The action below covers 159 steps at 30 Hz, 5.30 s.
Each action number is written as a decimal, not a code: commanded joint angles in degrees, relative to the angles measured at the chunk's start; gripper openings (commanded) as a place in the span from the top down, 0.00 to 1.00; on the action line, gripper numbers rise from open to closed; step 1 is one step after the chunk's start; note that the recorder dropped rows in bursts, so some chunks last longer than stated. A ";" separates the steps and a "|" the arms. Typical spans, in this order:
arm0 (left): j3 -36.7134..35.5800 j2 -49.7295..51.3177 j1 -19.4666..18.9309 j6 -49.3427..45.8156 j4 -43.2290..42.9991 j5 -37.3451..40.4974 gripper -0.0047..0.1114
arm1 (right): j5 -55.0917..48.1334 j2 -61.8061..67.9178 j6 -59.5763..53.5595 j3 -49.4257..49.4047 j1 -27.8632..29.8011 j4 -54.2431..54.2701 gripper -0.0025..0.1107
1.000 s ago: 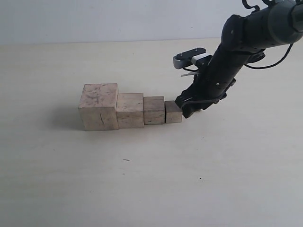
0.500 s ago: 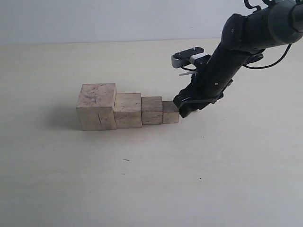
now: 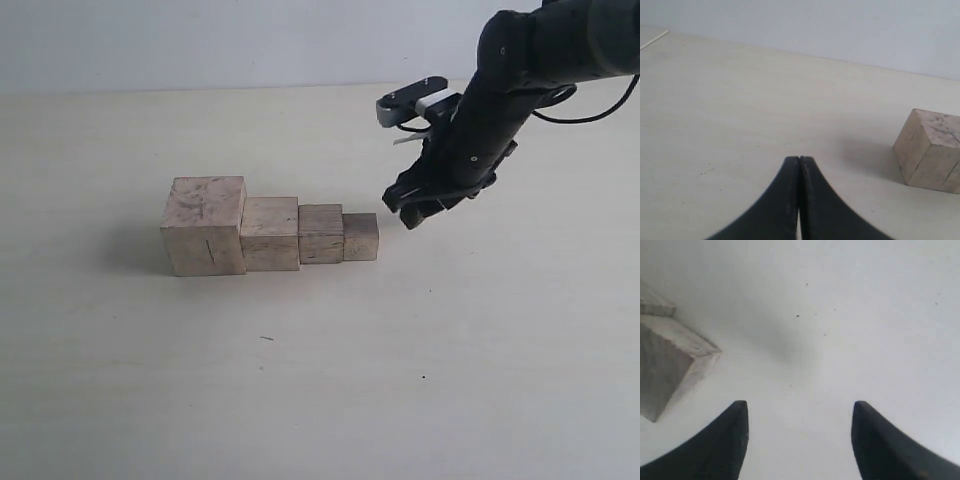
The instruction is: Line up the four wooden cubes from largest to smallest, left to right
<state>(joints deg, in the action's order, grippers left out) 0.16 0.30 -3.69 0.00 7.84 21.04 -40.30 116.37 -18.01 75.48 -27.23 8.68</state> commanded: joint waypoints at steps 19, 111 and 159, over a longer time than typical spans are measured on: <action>-0.16 -0.30 0.34 0.00 0.04 -0.58 0.96 | 4.84 -15.67 13.75 -7.52 -0.08 6.20 0.98; -0.16 -0.30 0.34 0.00 0.04 -0.43 0.96 | 23.71 -116.37 16.53 -75.48 28.58 -3.47 0.98; -0.16 -0.30 0.34 0.00 0.04 -0.43 0.96 | 20.92 -116.37 14.59 -75.48 28.58 -4.25 0.98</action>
<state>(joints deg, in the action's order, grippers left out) 0.16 0.30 -3.69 0.00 7.84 21.04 -19.60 0.35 -3.23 0.31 1.56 4.75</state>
